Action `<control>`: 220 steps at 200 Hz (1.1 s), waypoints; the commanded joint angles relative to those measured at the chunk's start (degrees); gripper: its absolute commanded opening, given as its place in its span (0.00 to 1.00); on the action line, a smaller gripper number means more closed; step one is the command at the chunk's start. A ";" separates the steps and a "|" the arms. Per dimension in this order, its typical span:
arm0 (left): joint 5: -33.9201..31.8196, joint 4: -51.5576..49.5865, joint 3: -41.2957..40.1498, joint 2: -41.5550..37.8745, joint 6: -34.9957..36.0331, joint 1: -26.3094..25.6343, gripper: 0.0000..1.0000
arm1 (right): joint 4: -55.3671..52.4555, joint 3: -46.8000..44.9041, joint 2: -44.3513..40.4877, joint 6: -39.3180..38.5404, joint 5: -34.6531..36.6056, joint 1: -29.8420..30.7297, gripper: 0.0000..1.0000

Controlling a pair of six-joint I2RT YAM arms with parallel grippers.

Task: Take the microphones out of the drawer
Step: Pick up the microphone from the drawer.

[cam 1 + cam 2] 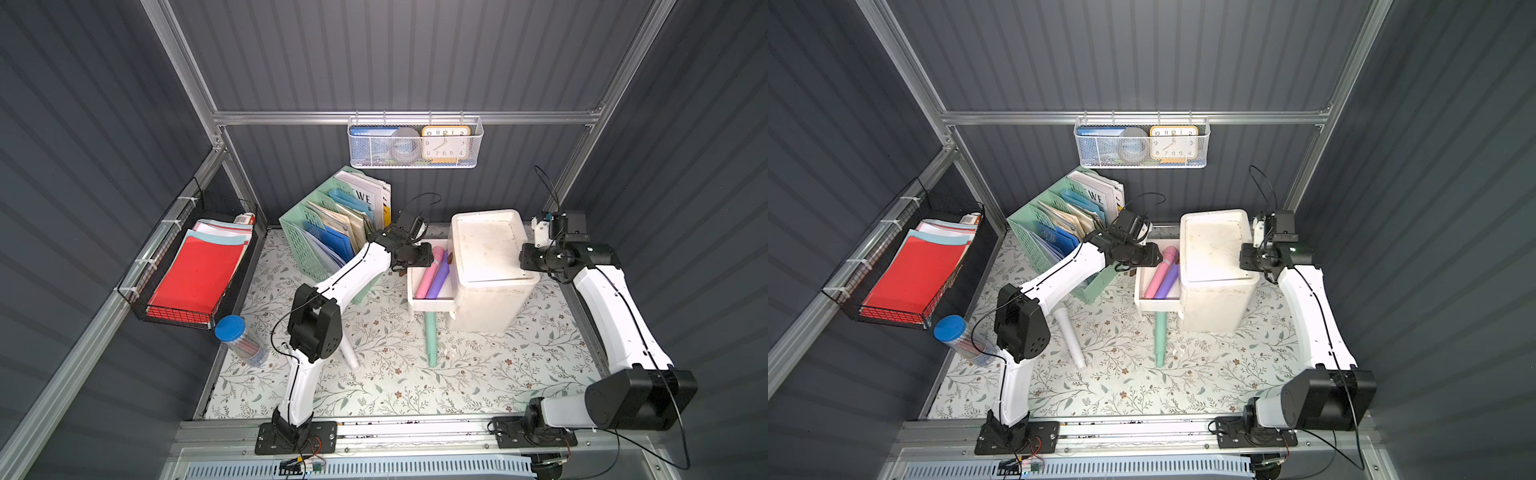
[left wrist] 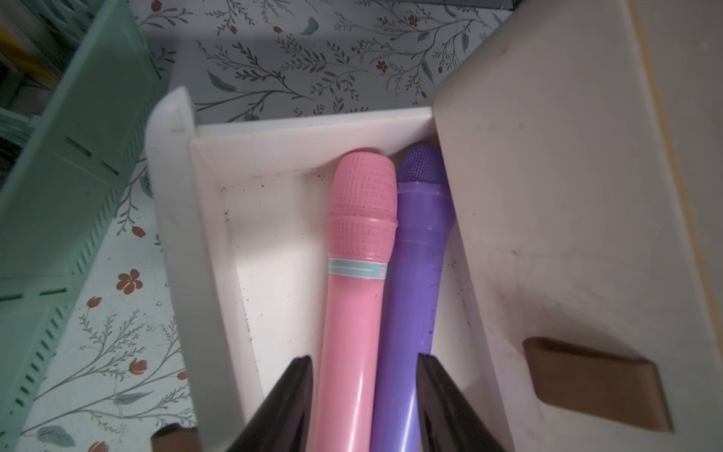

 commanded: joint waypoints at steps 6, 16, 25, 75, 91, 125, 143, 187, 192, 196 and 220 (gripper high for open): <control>-2.17 -3.58 2.56 2.24 2.94 -1.24 0.48 | -7.01 -2.25 2.17 4.71 -5.04 -0.73 0.00; -3.11 -3.80 3.28 2.95 3.19 -1.73 0.48 | -6.88 -2.37 2.17 4.73 -5.05 -0.75 0.00; -4.17 -4.15 3.99 3.67 3.49 -2.10 0.48 | -6.83 -2.41 2.13 4.83 -5.27 -0.75 0.00; -13.50 -7.92 8.93 7.54 4.53 -4.08 0.47 | -6.75 -2.50 2.10 4.78 -5.69 -0.75 0.00; -14.27 -8.98 9.79 8.64 4.64 -4.17 0.46 | -6.69 -2.52 2.15 4.86 -5.78 -0.75 0.00; -14.09 -9.70 9.89 9.93 5.16 -4.51 0.46 | -6.65 -2.63 1.99 4.90 -5.83 -0.75 0.00; -14.09 -9.73 9.86 10.55 5.43 -4.72 0.46 | -6.50 -2.67 1.92 4.86 -5.89 -0.75 0.00; -13.83 -10.00 10.03 12.58 5.98 -5.49 0.46 | -6.50 -2.74 1.91 4.81 -5.80 -0.75 0.00; -13.95 -10.01 10.01 12.79 6.05 -5.63 0.46 | -6.45 -2.74 1.90 4.77 -5.75 -0.75 0.00; -14.00 -10.09 10.07 12.92 6.13 -5.69 0.46 | -6.55 -2.80 1.88 4.77 -5.73 -0.75 0.00; -14.47 -10.56 10.00 13.54 6.06 -5.88 0.46 | -6.50 -2.78 1.73 4.83 -5.76 -0.75 0.00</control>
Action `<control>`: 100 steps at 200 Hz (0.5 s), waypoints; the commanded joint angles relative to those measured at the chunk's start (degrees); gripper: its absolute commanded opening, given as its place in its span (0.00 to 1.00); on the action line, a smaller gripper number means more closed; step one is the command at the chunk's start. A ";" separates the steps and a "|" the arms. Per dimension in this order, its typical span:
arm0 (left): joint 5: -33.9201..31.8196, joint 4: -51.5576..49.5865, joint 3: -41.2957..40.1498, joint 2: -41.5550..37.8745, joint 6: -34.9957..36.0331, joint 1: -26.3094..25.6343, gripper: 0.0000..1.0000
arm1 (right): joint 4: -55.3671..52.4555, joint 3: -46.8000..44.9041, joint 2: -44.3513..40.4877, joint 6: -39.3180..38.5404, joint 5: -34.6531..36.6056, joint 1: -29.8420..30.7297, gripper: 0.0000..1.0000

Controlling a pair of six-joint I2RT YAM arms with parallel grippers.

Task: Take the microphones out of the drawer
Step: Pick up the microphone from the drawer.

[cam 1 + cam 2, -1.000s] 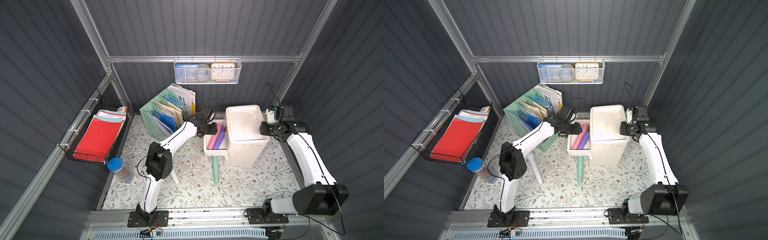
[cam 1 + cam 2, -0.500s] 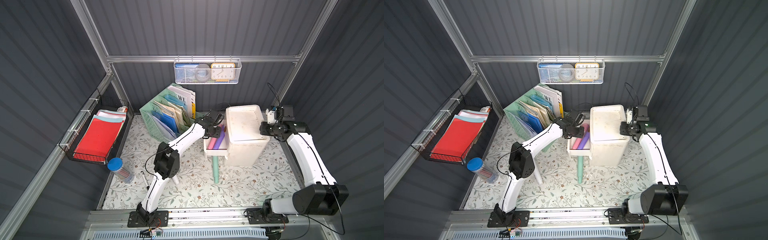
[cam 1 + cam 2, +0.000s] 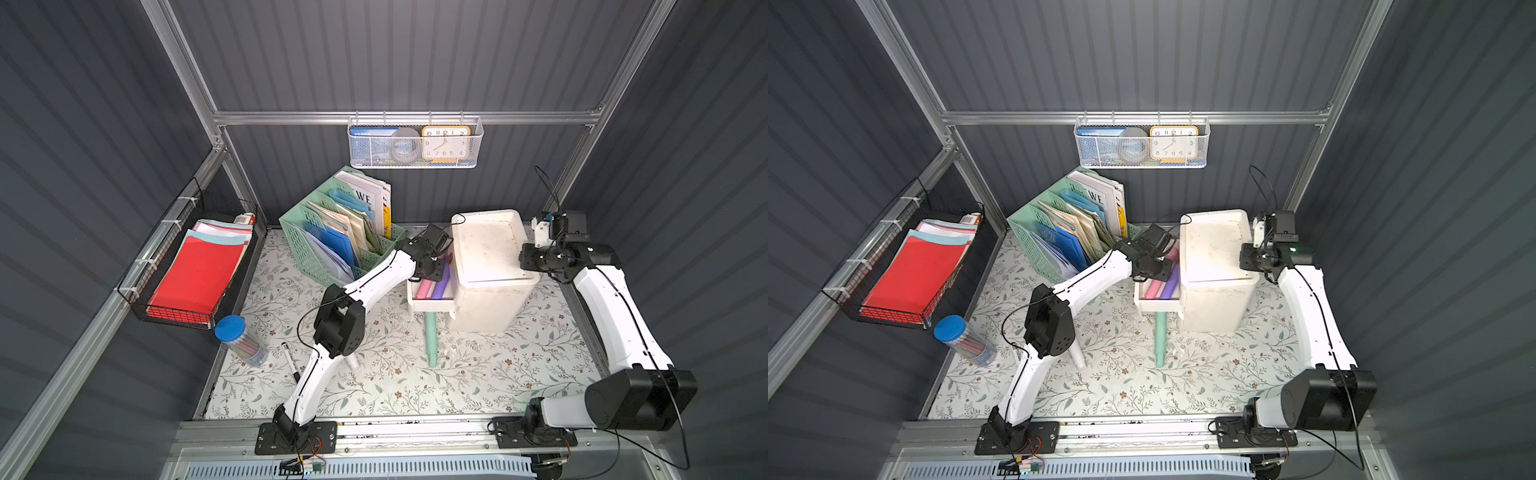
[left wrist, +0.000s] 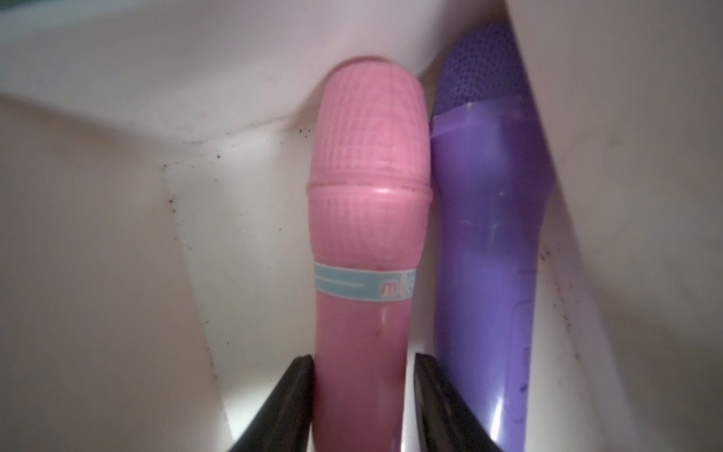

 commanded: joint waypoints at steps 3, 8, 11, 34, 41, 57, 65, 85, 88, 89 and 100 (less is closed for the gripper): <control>-1.15 -3.55 0.47 2.43 1.36 -0.14 0.46 | -6.52 -2.77 1.72 4.82 -5.28 -0.62 0.00; -1.21 -3.54 0.54 2.52 1.36 -0.16 0.46 | -6.51 -2.74 1.73 4.85 -5.29 -0.67 0.00; -1.20 -3.55 0.52 2.56 1.37 -0.14 0.46 | -6.51 -2.77 1.73 4.86 -5.27 -0.67 0.00; -1.34 -3.54 0.40 2.45 1.29 -0.25 0.44 | -6.55 -2.78 1.73 4.85 -5.32 -0.67 0.00; -1.35 -3.32 0.37 2.29 1.20 -0.25 0.41 | -6.55 -2.73 1.63 4.85 -5.40 -0.62 0.00; -1.33 -2.78 0.14 1.61 1.13 -0.24 0.35 | -6.55 -2.80 1.60 4.88 -5.33 -0.66 0.00; -1.33 -2.38 -0.02 1.25 0.87 -0.24 0.32 | -6.52 -2.86 1.50 4.89 -5.37 -0.64 0.00; -0.96 -0.96 -0.71 -0.18 -0.06 -0.25 0.25 | -6.51 -2.81 1.40 4.86 -5.16 -0.67 0.00; -0.87 -0.66 -0.79 -0.41 -0.23 -0.25 0.24 | -6.50 -2.86 1.46 4.87 -5.15 -0.67 0.00; -0.79 -0.56 -0.88 -0.49 -0.31 -0.20 0.24 | -6.50 -2.86 1.47 4.84 -5.20 -0.67 0.00; -0.39 0.38 -1.50 -1.57 -0.95 -0.24 0.23 | -6.50 -2.82 1.46 4.88 -5.16 -0.67 0.00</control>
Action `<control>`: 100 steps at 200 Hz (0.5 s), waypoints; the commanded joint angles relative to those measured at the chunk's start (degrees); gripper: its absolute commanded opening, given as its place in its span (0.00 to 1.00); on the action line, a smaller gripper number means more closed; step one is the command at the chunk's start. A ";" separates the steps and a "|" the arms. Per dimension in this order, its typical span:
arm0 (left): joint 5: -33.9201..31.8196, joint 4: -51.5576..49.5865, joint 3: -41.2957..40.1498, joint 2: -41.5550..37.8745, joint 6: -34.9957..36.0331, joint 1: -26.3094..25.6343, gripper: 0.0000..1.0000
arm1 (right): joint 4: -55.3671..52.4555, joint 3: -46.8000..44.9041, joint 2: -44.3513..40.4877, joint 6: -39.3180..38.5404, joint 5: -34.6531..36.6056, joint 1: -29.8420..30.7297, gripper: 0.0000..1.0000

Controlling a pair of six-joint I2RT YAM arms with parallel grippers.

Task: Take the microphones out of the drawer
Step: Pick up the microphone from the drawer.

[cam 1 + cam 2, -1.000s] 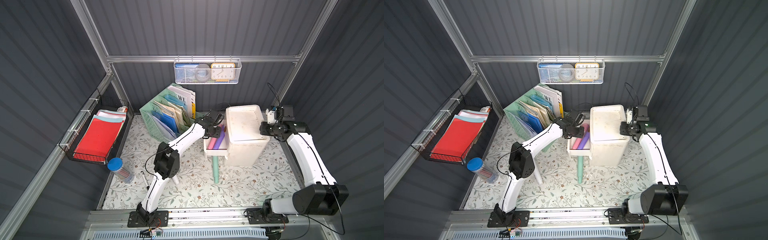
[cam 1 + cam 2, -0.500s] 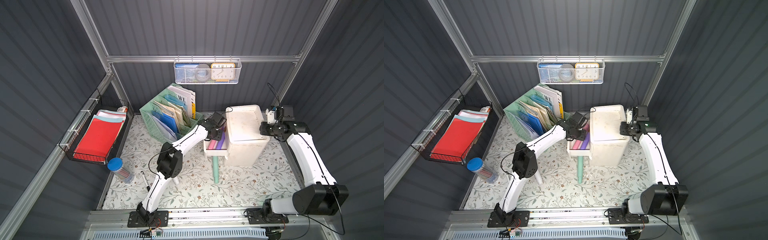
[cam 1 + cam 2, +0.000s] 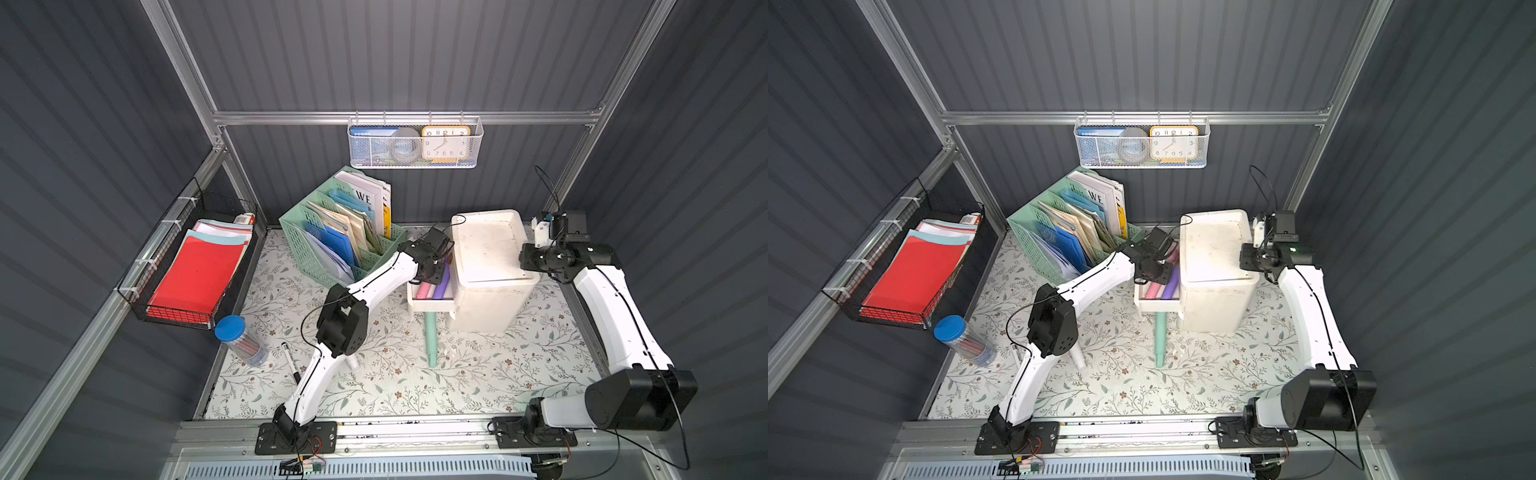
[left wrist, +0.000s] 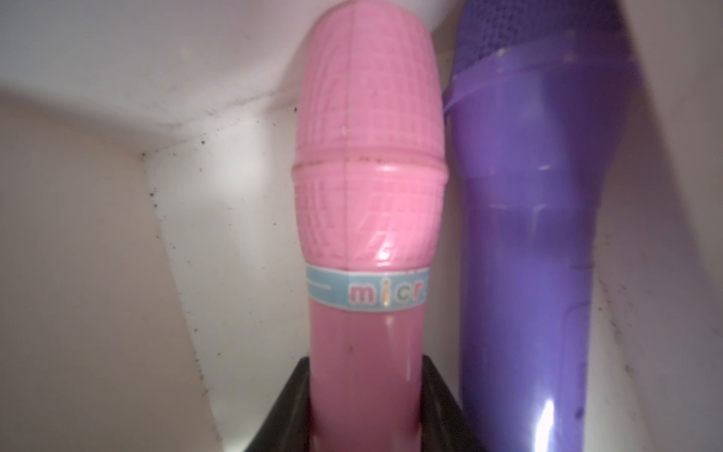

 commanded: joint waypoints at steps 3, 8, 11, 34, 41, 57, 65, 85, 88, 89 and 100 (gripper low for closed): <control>0.74 0.82 -1.70 -2.80 -2.23 0.01 0.22 | -6.57 -2.82 1.46 4.84 -5.15 -0.67 0.00; 1.03 1.21 -2.05 -3.30 -2.59 -0.01 0.22 | -6.55 -2.76 1.47 4.85 -5.21 -0.66 0.00; 1.26 1.50 -2.23 -3.58 -2.84 -0.02 0.21 | -6.55 -2.83 1.46 4.88 -5.16 -0.67 0.00; 2.31 2.81 -3.56 -5.91 -4.51 0.03 0.20 | -6.53 -2.80 1.36 4.84 -5.17 -0.62 0.00; 2.58 3.26 -3.77 -6.52 -4.96 0.01 0.20 | -6.53 -2.78 1.34 4.86 -5.22 -0.67 0.00; 3.01 4.06 -4.05 -7.76 -5.87 0.04 0.20 | -6.52 -2.84 1.38 4.86 -5.17 -0.67 0.00; 3.17 4.39 -4.21 -8.31 -6.30 0.07 0.20 | -6.52 -2.85 1.38 4.86 -5.16 -0.67 0.00; 4.45 5.66 -4.66 -9.64 -7.74 0.04 0.20 | -6.45 -2.78 1.32 4.85 -5.22 -0.67 0.00; 4.67 5.85 -4.74 -9.83 -7.96 0.13 0.20 | -6.45 -2.84 1.37 4.85 -5.18 -0.67 0.00; 4.76 5.89 -4.75 -9.89 -7.99 0.12 0.20 | -6.44 -2.80 1.38 4.89 -5.17 -0.67 0.00; 5.23 6.06 -4.45 -10.35 -8.65 0.33 0.20 | -6.44 -2.81 1.37 4.89 -5.07 -0.66 0.00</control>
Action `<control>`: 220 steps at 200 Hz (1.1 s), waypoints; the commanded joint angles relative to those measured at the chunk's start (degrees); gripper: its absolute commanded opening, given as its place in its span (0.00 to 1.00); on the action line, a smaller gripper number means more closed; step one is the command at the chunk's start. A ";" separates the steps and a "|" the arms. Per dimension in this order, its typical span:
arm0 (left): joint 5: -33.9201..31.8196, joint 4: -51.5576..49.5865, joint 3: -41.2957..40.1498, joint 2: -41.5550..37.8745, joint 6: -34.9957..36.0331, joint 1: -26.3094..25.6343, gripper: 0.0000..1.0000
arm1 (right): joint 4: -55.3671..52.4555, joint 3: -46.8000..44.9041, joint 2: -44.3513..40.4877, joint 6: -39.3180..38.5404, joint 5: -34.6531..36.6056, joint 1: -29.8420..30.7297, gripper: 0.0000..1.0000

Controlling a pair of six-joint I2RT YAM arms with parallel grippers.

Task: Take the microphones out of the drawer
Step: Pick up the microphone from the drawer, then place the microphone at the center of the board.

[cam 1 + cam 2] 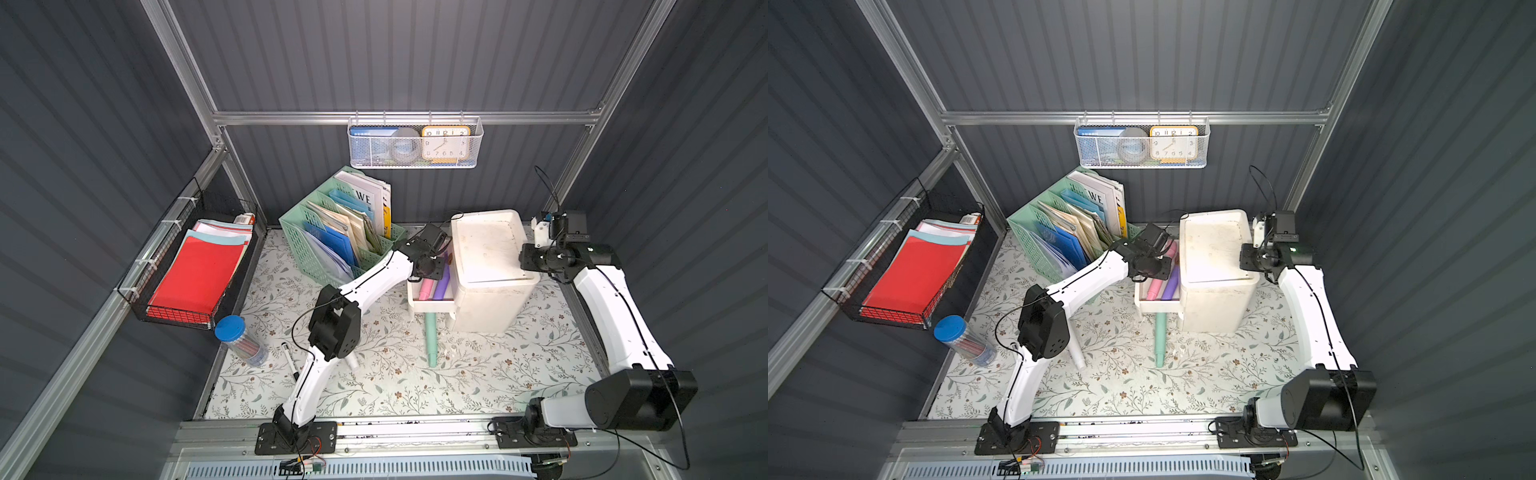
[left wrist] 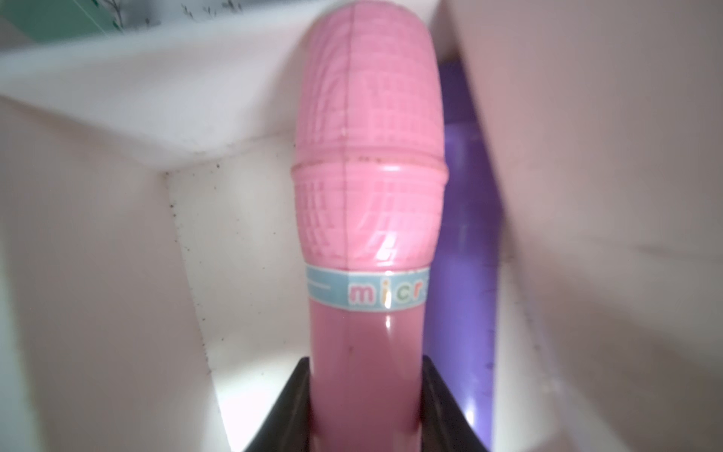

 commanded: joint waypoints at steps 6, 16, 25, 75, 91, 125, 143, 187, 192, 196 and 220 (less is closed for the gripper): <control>2.53 1.86 -0.22 -4.61 -4.26 0.32 0.20 | -6.44 -2.84 1.38 5.19 -4.91 -0.62 0.00; 2.98 1.98 -0.07 -5.01 -4.94 0.63 0.20 | -6.47 -2.84 1.38 5.25 -4.95 -0.61 0.00; 3.26 2.24 -0.25 -5.60 -5.59 1.08 0.20 | -6.44 -2.82 1.25 5.20 -4.92 -0.62 0.00; 4.84 5.56 -3.41 -10.55 -8.75 3.97 0.20 | -6.01 -3.29 0.84 5.21 -4.64 -0.60 0.00; 5.67 6.09 -4.08 -11.96 -9.49 5.08 0.20 | -6.05 -3.38 0.94 5.30 -4.71 -0.60 0.00; 4.75 7.08 -6.53 -15.69 -9.66 6.32 0.20 | -6.01 -3.33 1.12 5.36 -4.77 -0.62 0.00; 3.80 7.54 -8.77 -17.96 -9.63 7.00 0.20 | -6.00 -3.36 1.12 5.36 -4.79 -0.62 0.00; 0.16 7.62 -16.58 -23.64 -9.16 8.01 0.21 | -5.91 -3.37 1.27 5.32 -4.96 -0.62 0.00; -0.36 7.71 -17.75 -24.29 -9.15 8.01 0.21 | -5.92 -3.42 1.34 5.31 -4.97 -0.62 0.00; -0.71 7.83 -18.69 -24.94 -9.15 8.02 0.21 | -5.93 -3.46 1.38 5.33 -5.03 -0.62 0.00; -2.83 8.06 -25.14 -28.22 -9.62 8.01 0.21 | -5.83 -3.60 1.47 5.30 -5.23 -0.62 0.00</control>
